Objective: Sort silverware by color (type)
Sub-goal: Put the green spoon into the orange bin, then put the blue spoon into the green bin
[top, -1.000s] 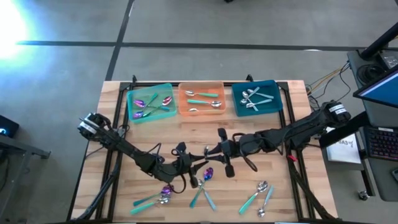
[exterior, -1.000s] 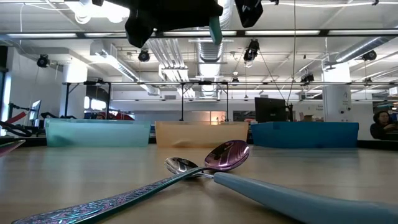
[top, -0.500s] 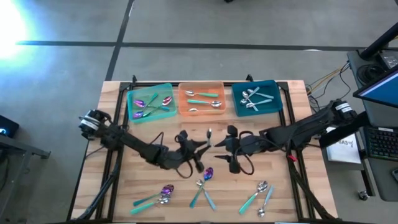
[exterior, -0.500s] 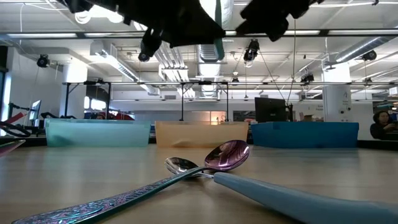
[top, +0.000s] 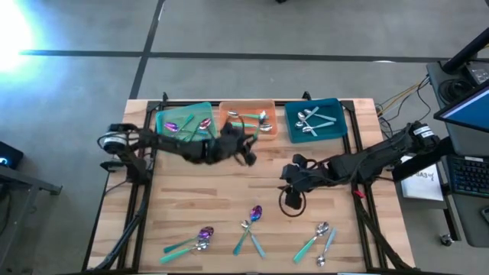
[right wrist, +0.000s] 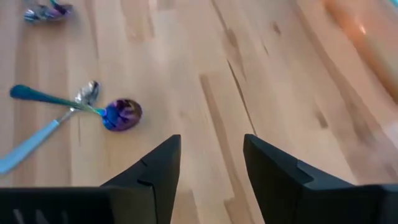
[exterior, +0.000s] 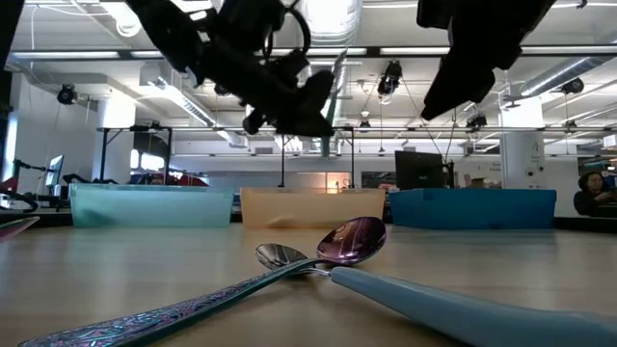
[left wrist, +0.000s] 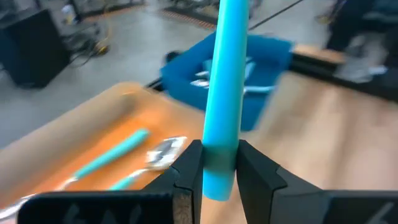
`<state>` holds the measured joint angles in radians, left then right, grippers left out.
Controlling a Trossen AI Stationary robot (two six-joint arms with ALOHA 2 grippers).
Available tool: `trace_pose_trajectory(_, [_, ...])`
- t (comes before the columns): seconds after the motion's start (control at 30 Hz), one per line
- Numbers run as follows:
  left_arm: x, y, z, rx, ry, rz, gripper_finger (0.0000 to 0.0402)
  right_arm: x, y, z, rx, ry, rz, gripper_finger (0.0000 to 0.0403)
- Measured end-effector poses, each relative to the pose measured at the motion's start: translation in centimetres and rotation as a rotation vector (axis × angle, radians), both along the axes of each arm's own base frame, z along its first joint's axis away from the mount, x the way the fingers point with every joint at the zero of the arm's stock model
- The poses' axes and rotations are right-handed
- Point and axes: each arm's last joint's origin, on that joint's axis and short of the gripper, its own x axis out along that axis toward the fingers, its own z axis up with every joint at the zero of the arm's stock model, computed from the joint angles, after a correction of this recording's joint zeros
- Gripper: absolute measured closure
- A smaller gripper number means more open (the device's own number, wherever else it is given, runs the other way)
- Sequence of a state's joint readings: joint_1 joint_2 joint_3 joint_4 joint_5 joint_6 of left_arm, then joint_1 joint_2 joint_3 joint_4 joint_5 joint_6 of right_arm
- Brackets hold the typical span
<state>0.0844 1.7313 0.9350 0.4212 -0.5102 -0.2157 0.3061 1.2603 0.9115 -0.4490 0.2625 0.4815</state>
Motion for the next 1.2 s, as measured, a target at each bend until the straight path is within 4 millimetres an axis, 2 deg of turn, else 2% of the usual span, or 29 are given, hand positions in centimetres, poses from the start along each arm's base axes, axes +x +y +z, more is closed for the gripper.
trace_pose_trajectory(0.23, [-1.5,6.2,-0.6,-0.029,0.128,0.141,0.0348,-0.5,-0.1,-0.4,-0.003,0.067,-0.022,0.0257])
trace_pose_trajectory(0.43, [-2.6,8.4,-1.0,-0.055,0.288,0.173,0.0348,-0.6,-0.1,-0.5,-0.016,0.079,-0.011,0.0269])
trace_pose_trajectory(0.6, [-3.0,8.9,-1.0,-0.061,0.396,0.164,0.0343,-0.7,-0.2,-0.6,-0.028,0.098,-0.003,0.0276])
trace_pose_trajectory(0.97, [-3.3,9.2,-1.1,-0.081,0.450,0.173,0.0226,-1.1,-0.3,-0.9,-0.038,0.140,-0.008,0.0280])
trace_pose_trajectory(1.07, [-3.3,9.1,-1.1,-0.091,0.446,0.158,0.0216,-1.1,-0.3,-0.9,-0.036,0.142,-0.012,0.0279])
trace_pose_trajectory(1.2, [-2.8,8.0,-1.2,-0.140,0.428,0.048,0.0215,-1.1,-0.3,-0.9,-0.043,0.142,-0.003,0.0281])
